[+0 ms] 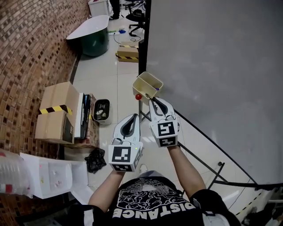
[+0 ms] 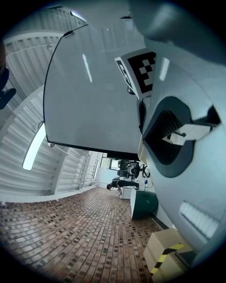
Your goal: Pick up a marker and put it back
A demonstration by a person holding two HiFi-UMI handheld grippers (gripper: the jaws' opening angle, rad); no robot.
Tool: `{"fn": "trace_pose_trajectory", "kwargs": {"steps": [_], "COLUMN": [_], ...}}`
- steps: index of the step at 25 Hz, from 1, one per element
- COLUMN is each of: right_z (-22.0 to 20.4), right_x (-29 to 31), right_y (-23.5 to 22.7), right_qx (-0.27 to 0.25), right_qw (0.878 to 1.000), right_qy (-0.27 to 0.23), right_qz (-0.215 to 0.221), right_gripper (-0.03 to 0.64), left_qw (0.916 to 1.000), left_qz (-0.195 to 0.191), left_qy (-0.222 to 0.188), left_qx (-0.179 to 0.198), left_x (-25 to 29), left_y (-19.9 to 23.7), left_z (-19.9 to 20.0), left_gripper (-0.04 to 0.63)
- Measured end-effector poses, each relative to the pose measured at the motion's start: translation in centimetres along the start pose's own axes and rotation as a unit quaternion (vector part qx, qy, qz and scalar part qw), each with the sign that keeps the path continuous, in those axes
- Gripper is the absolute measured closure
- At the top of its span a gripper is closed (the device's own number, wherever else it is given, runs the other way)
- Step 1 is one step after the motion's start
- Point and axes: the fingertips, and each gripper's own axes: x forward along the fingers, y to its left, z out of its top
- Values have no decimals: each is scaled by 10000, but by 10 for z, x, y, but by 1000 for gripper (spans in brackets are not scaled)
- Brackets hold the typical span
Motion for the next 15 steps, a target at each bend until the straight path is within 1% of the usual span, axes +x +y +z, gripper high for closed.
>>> {"fn": "trace_pose_trajectory", "kwargs": {"steps": [5, 15], "right_z": [20, 65], "right_x": [-22, -75], "right_y": [2, 24], "right_qx": [-70, 22], "right_qw": [9996, 9968], "right_qy": [-231, -773], "right_qz": [-117, -192], "right_gripper": [581, 581], "left_qw": [9999, 9997], "left_qz": [-75, -109], "left_qy": [-96, -234], "left_qx": [8, 28], "left_x": [-8, -26], "left_y": [-5, -7], "left_z": [6, 15], "left_gripper": [589, 589]}}
